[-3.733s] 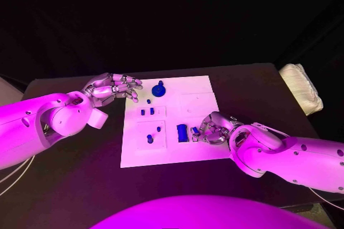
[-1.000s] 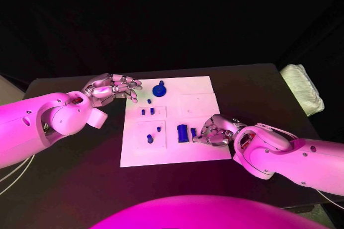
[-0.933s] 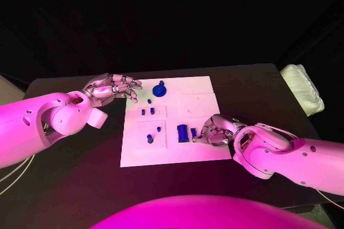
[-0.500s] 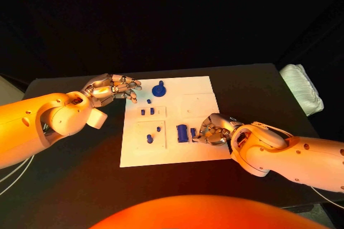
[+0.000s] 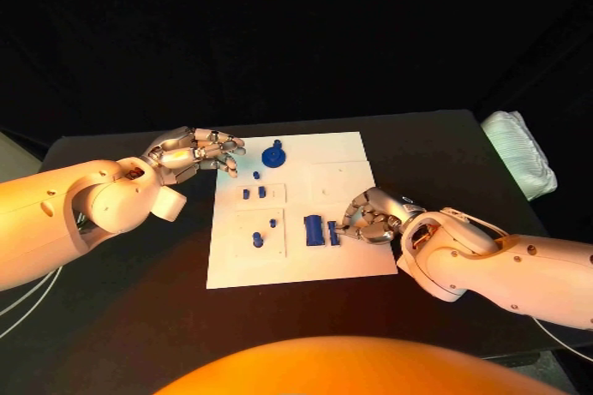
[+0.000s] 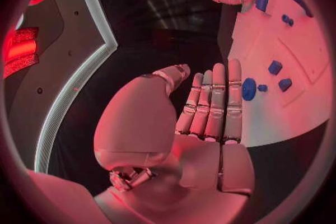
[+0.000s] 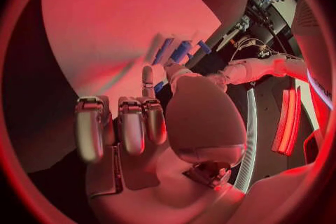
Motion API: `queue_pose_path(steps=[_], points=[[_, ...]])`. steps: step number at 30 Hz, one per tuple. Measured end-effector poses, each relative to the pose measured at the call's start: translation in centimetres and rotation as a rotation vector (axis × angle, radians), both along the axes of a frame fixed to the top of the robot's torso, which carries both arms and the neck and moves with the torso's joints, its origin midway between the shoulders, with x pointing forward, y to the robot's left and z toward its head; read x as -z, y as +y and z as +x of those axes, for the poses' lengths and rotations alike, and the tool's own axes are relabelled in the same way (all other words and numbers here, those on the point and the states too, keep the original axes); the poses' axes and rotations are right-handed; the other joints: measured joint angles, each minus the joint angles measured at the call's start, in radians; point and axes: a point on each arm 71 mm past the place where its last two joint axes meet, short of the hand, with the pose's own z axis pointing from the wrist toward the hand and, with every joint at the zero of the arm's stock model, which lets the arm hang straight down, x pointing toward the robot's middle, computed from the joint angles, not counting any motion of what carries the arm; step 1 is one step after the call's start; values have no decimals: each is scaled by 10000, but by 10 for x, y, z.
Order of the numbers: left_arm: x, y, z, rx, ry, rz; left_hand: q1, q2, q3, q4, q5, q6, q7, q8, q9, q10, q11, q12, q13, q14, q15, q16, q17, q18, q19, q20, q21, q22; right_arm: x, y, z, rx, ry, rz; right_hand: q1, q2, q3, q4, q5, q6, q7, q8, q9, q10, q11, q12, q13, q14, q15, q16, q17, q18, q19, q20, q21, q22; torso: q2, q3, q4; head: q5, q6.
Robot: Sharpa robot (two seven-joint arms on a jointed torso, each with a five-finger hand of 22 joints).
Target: Assemble the parts on the task board
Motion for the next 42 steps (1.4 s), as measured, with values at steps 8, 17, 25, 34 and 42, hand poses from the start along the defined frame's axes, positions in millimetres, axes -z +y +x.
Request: queue_pose_path(steps=[8,17,25,34,42], points=[[8,2,7,-365,99,-181,-98,-98,-115,27,-60,0,0,7,0,1,0,0,14,0,0,43,0,-1,0,0,-3,-1,-31,-18,36,271,-1291,1488,283,125,-172,64,147,-525,303,-427,-178,-27,248,-1452,0,2,213,-879,-1,417,-22,270,-2531,-2,-180,-69,-54,48,121],[14,5,33,-1386,-534,-453,85,-352,-1259,537,-680,-53,-51,99,0,30,12,235,113,-951,232,-781,-359,-1,-827,396,-1831,-1040,-36,-56,97,2091,-1204,3997,1546,-44,725,-441,513,-1631,766,-402,-174,-4563,789,-8288,-2639,-2404,703,-7517,-4528,1560,-2666,775,-11924,-2785,-646,-209,-161,322,578],[19,17,58,-2992,-1085,-596,49,-418,-1395,1091,-892,-333,-33,-18,-208,68,257,-583,-61,-850,439,-2830,-1167,0,-1236,807,-3708,-2232,-29,-75,135,3256,-873,6018,2103,-576,2569,-1096,555,-1654,819,-350,-518,-5058,1074,-11530,-6945,-4628,1288,-10519,-6381,1560,-4305,1314,-14121,-4939,-1003,-338,-254,613,1079],[27,22,70,-4040,-1300,-862,691,270,-3515,1518,-1291,-1111,-463,-381,-927,-658,365,-2284,-83,-1396,980,-6139,-2165,0,-1099,931,-5824,-3819,-14,-68,151,2803,-249,7376,1270,-719,3368,-1911,592,-1407,1134,-1279,-1135,-4423,1530,-13948,-11048,-4833,1831,-12984,-8708,1558,-5541,2029,-14276,-7868,-1173,-373,-337,796,1371],[29,16,65,-3974,-1194,-898,-2788,1081,-4496,-357,-2115,-6053,-1539,-1839,-2654,-6202,-965,-3373,-515,-6174,-375,-7793,-3208,-1097,-5979,-988,-6860,-4857,-15,-61,144,2789,-142,7651,-2161,916,-535,-2517,-459,-7064,-154,-3357,-3042,-10309,502,-15085,-12488,-11354,1052,-14819,-11679,482,-11624,489,-14698,-11434,-1190,-346,-289,755,1521]])
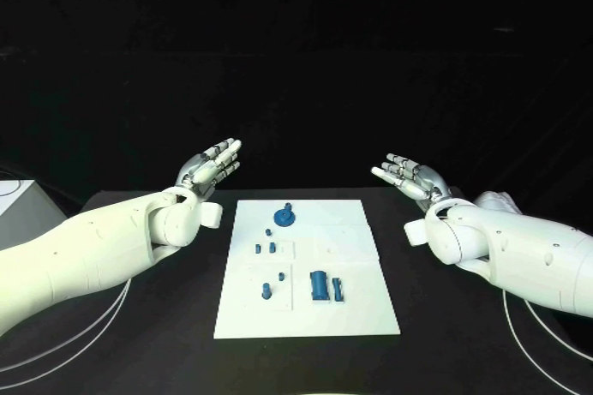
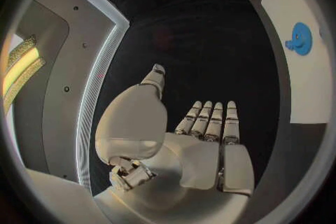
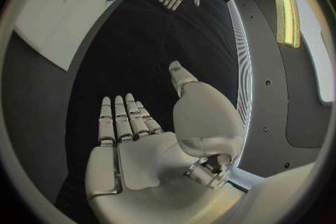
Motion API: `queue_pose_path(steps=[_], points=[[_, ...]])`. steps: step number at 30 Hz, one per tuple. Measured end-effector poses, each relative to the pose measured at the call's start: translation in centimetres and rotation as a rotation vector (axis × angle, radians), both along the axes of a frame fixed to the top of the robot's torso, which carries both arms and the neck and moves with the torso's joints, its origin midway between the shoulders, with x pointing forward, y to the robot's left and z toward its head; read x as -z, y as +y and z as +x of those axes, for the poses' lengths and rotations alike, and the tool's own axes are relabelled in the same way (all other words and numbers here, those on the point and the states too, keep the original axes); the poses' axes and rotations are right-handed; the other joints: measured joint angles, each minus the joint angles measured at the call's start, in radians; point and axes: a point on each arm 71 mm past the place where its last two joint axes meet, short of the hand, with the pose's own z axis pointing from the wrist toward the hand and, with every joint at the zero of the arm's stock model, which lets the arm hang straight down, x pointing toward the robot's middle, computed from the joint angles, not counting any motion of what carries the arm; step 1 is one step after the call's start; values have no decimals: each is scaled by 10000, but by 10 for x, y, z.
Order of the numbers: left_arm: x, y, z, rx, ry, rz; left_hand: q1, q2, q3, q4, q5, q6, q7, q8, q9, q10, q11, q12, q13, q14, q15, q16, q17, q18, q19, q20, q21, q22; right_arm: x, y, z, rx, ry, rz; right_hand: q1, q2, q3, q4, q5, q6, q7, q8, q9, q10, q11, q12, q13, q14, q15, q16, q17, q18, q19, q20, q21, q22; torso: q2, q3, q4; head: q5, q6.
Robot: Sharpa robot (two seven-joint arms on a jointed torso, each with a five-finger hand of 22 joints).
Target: Assemble the parts on the task board
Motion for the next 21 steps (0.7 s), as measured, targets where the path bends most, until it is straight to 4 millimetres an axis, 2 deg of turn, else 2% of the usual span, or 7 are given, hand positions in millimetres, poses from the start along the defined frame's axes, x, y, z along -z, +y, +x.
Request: queue_pose_path(steps=[3,4,6,8,11,14,21], points=[[1,-11,-6,129,72,-84,-1346,138,-163,-376,-164,-993,-213,-287,-333,-1110,-246,-194,-78,-942,-261,-287,-184,-236,-989,-387,-180,-185,0,11,-8,-88,61,362,-2504,307,-773,-110,-198,-1140,-260,-395,-372,-1742,-201,-195,-235,-1322,-159,-331,-559,-137,-1216,-316,-77,-658,-24,45,89,-71,213],[2,-15,-9,159,100,-105,-2549,177,-226,-452,-211,-1262,-270,-358,-419,-1411,-311,-241,-104,-1196,-334,-369,-244,-236,-1261,-490,-229,-236,0,15,-12,-116,69,508,-3859,395,-994,-140,-255,-1465,-330,-508,-477,-2243,-263,-249,-299,-1699,-203,-422,-718,-275,-1562,-405,-77,-844,-34,62,121,-99,294],[3,-24,-15,188,159,-138,-4532,222,-265,-580,-222,-1575,-341,-456,-526,-1764,-394,-290,-132,-1491,-414,-463,-300,-237,-1577,-612,-264,-291,-1,25,-19,-158,86,842,-5432,494,-1234,-180,-308,-1820,-413,-633,-596,-2788,-327,-306,-377,-2114,-255,-532,-894,-331,-1943,-508,-92,-1052,-60,109,219,-171,510],[4,-34,-23,186,229,-156,-6398,259,-334,-670,-299,-1850,-393,-517,-618,-2062,-462,-351,-149,-1751,-486,-534,-356,-393,-1838,-717,-314,-340,-4,36,-29,-173,92,1282,-6822,586,-1445,-207,-357,-2132,-485,-746,-701,-3264,-386,-350,-436,-2465,-301,-612,-1047,-331,-2271,-591,-125,-1232,-87,152,307,-234,683],[4,-50,-36,113,332,-144,-8152,293,-351,-743,-300,-2095,-461,-571,-701,-2340,-516,-378,-169,-1963,-573,-604,-406,-393,-2090,-827,-344,-392,-9,51,-44,-120,101,1861,-8112,658,-1638,-239,-390,-2419,-550,-803,-792,-3699,-435,-383,-498,-2801,-345,-669,-1186,-407,-2582,-662,-125,-1395,-127,219,434,-314,935],[4,-65,-51,-37,433,-87,-9115,312,-386,-778,-345,-2198,-466,-601,-749,-2485,-568,-410,-176,-2082,-588,-611,-426,-392,-2191,-896,-344,-415,-14,61,-56,72,97,2327,-8830,705,-1724,-244,-409,-2557,-612,-862,-846,-3937,-460,-409,-531,-2967,-370,-708,-1262,-487,-2741,-721,-136,-1486,-153,269,528,-373,1097],[0,-84,-76,-661,516,256,-10288,333,-414,-862,-347,-2343,-531,-633,-798,-2628,-610,-426,-190,-2207,-642,-654,-451,-393,-2329,-960,-389,-437,-19,67,-69,663,61,2772,-9846,763,-1877,-283,-448,-2772,-636,-942,-906,-4269,-507,-437,-562,-3204,-384,-762,-1358,-486,-2961,-786,-162,-1598,-178,314,621,-406,1200]])
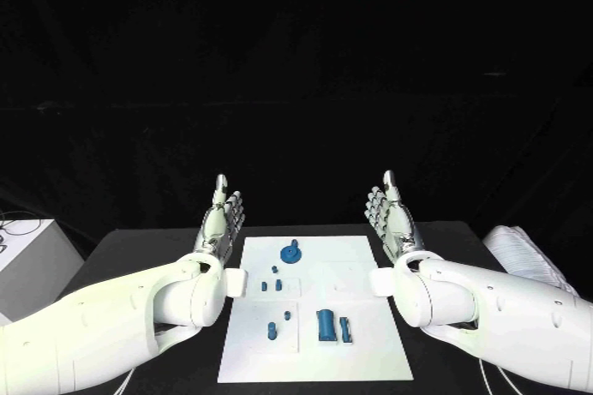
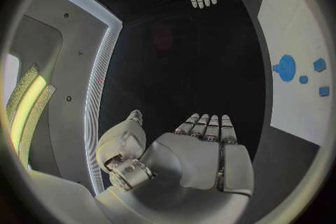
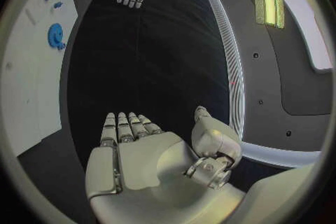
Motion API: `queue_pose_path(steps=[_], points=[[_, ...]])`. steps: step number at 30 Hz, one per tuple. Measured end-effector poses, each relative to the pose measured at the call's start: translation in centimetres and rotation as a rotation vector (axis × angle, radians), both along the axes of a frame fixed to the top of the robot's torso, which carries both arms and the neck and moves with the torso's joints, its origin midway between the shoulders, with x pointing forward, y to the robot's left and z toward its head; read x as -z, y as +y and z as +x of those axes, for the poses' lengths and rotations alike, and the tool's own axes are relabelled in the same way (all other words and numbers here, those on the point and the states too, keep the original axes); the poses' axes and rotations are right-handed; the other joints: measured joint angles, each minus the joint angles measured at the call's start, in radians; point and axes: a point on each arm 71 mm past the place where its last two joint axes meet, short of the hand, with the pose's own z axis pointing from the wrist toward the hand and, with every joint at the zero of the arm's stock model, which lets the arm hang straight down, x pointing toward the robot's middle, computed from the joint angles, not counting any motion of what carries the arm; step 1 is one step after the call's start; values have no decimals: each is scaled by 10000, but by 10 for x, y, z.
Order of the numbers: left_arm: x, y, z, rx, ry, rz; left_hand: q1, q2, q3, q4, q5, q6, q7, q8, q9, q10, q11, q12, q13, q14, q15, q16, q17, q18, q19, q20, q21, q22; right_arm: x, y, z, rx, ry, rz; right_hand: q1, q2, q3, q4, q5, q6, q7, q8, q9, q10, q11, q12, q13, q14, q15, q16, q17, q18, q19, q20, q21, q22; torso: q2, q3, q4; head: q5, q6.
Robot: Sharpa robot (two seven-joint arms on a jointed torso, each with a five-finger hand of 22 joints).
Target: Assemble the parts on the task board
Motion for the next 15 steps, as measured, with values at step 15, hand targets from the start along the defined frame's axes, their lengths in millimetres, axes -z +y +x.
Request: queue_pose_path(steps=[15], points=[[-2,0,-8,-927,-74,584,-466,16,0,1,0,-76,0,-37,-23,-105,1,0,-6,-106,-1,-36,-16,3,-107,0,0,-15,0,-4,0,563,10,13,-160,12,-14,10,0,-36,-19,-15,-16,-33,-4,0,-15,-42,-15,0,-28,1,-30,2,1,-34,-6,10,18,-5,8]])
